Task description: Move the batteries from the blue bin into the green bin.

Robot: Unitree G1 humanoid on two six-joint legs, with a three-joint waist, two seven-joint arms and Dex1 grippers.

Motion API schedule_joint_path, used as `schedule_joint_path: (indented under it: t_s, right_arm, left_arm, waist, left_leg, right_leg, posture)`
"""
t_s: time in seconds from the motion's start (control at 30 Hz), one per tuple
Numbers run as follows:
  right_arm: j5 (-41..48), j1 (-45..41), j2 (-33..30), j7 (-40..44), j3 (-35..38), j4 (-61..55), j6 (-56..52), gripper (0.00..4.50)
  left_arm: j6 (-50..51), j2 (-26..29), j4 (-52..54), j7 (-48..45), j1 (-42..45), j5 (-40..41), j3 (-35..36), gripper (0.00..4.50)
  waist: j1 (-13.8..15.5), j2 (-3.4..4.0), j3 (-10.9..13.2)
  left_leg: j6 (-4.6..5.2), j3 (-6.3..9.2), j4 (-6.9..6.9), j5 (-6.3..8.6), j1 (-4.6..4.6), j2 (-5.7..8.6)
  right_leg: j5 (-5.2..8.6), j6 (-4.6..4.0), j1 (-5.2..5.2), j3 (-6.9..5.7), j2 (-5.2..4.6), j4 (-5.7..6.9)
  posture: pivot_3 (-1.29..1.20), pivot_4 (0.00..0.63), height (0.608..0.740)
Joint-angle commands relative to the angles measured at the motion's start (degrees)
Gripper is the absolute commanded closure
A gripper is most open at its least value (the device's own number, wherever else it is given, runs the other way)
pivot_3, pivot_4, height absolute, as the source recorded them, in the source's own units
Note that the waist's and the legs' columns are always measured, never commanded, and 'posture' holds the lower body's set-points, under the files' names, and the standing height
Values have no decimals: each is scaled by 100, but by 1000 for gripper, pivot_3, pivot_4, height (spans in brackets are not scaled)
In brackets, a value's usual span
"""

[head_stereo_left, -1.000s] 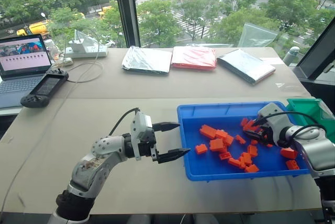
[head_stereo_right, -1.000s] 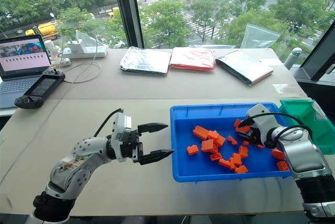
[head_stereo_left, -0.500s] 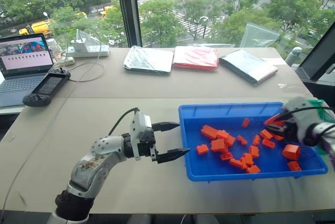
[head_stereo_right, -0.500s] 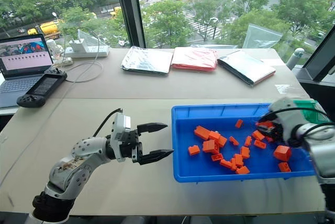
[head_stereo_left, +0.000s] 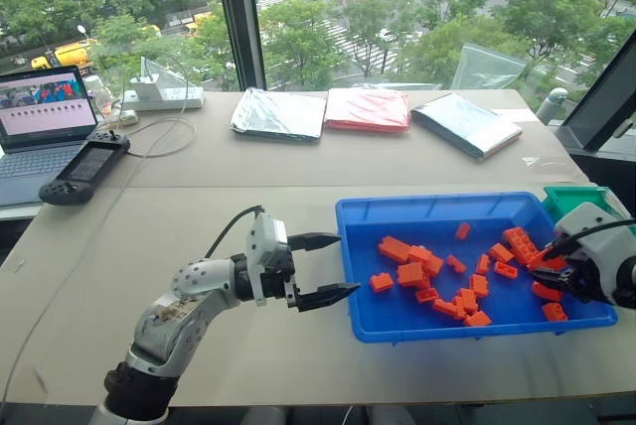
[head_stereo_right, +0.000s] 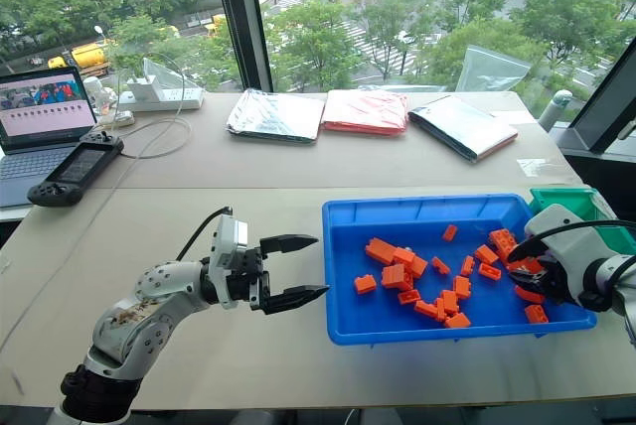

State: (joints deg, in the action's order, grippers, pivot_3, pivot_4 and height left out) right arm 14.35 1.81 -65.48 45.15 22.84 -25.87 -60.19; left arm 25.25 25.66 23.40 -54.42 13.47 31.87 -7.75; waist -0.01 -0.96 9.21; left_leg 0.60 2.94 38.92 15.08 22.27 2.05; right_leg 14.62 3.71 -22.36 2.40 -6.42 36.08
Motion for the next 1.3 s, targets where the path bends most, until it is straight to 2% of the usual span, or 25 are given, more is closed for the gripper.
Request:
schedule_joint_path:
  t_s: [0.03,0.43,0.67,0.83,1.07,1.3]
  right_arm:
    - [114,-7,-71,114,370,-276,-25,8]
    - [-34,-375,107,-292,30,27,-24,8]
    - [-186,-1345,829,-1018,-753,1089,3,8]
    - [-426,-1715,1017,-1291,-1190,1884,269,8]
    - [-333,-2043,1299,-1322,-1314,2574,296,8]
    - [62,-2039,1388,-1075,-1081,2268,51,8]
  left_arm:
    - [-118,23,93,-75,24,91,39,0]
    - [-204,29,60,-135,-55,49,37,0]
    - [-194,5,110,-84,-69,42,12,0]
    - [-142,26,225,-13,-107,70,34,0]
    - [-14,24,370,137,-80,113,24,0]
    - [51,48,406,191,-45,146,41,0]
  waist:
    - [1,0,0]
    - [1,-1,0]
    - [-21,-1,0]
    - [-4,-1,0]
    - [-4,-1,0]
    - [-21,0,0]
  left_leg:
    - [0,0,0,0,-1,0]
    - [0,0,0,0,-1,0]
    - [0,0,-2,0,-1,-1]
    - [-1,2,-2,0,0,3]
    - [-1,3,-1,-1,-2,2]
    - [-1,1,-1,-1,-1,1]
  right_leg:
    - [0,0,0,0,0,0]
    - [0,0,1,0,0,0]
    - [0,0,-1,0,1,1]
    - [0,0,-2,-1,-2,1]
    - [0,0,2,-2,-1,1]
    - [0,0,-2,0,0,2]
  posture:
    - [0,150,740]
    - [0,150,740]
    - [0,150,740]
    - [0,150,740]
    - [0,150,740]
    - [0,150,740]
